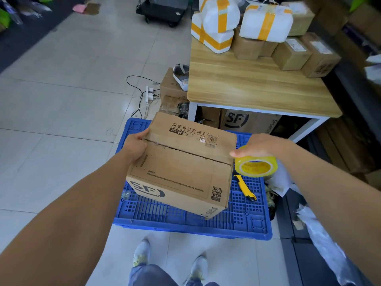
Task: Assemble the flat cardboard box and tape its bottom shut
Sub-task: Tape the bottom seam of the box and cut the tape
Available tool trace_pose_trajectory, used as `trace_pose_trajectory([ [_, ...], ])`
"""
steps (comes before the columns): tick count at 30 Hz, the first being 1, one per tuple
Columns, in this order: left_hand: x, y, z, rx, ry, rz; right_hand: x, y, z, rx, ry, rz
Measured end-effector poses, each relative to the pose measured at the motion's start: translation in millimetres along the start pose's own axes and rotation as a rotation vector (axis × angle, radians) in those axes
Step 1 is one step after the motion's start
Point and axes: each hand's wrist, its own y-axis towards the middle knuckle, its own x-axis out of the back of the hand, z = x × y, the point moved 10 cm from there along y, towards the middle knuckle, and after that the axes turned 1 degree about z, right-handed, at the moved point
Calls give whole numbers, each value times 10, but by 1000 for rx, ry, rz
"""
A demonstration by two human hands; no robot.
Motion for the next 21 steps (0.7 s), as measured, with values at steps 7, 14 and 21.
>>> trace_pose_trajectory([
  [7,4,-9,-20,2,-17,-27,-192,32,-98,-90,-22,6],
  [14,-9,-1,7,6,-18,-33,-390,69,-135,-163,-71,36],
  [21,6,-4,25,9,-50,-52,-461,187,-149,-164,-68,82],
])
